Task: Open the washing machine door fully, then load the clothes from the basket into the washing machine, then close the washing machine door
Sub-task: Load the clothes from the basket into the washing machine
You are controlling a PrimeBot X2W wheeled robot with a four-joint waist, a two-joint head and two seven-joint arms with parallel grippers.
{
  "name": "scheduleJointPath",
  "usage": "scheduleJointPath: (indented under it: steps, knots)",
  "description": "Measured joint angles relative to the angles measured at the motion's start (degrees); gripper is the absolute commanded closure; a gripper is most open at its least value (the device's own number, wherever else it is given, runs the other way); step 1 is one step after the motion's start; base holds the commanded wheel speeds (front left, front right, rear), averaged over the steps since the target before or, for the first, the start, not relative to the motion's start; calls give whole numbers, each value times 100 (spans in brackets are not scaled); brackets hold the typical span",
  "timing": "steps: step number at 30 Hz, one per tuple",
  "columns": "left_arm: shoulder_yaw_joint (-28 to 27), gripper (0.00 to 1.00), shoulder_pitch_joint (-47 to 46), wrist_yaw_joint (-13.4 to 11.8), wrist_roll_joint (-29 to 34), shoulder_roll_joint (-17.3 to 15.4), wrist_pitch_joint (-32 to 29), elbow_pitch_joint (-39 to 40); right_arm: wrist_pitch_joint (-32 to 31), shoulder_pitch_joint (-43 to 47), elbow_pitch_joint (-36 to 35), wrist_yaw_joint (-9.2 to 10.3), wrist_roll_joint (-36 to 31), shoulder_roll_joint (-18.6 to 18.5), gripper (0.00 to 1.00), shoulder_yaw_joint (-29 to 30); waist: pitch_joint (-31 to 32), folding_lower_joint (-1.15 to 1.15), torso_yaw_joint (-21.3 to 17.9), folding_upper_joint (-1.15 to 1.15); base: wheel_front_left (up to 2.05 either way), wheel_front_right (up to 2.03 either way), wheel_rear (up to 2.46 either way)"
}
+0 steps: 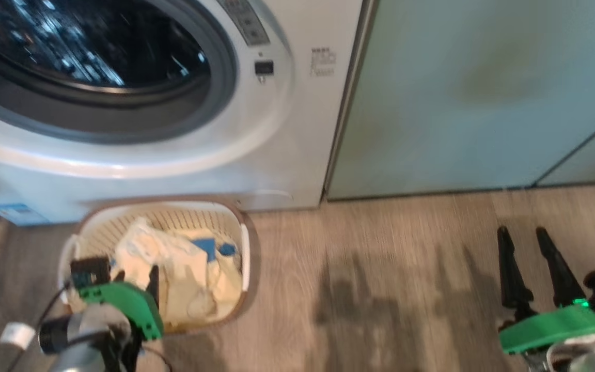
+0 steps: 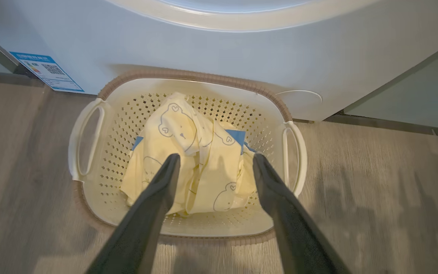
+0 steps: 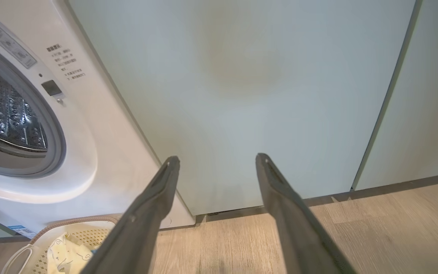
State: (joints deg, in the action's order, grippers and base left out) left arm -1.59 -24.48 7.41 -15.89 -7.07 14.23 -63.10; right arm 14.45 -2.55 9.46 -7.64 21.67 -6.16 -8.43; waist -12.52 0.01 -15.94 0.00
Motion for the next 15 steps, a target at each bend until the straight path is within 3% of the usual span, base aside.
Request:
scheduleJointPath:
  steps: [6, 15]
  knots:
    - [386, 0, -706, 3, -135, -126, -281, -498, 0, -254, -120, 0, -7, 111, 0, -63, -654, 1, -147, 0, 0, 0, 0]
    - [632, 0, -1333, 3, -812, -442, -1057, -822, 0, -671, -320, 0, -8, 176, 0, -71, -1579, 0, -320, 0, 0, 0, 0]
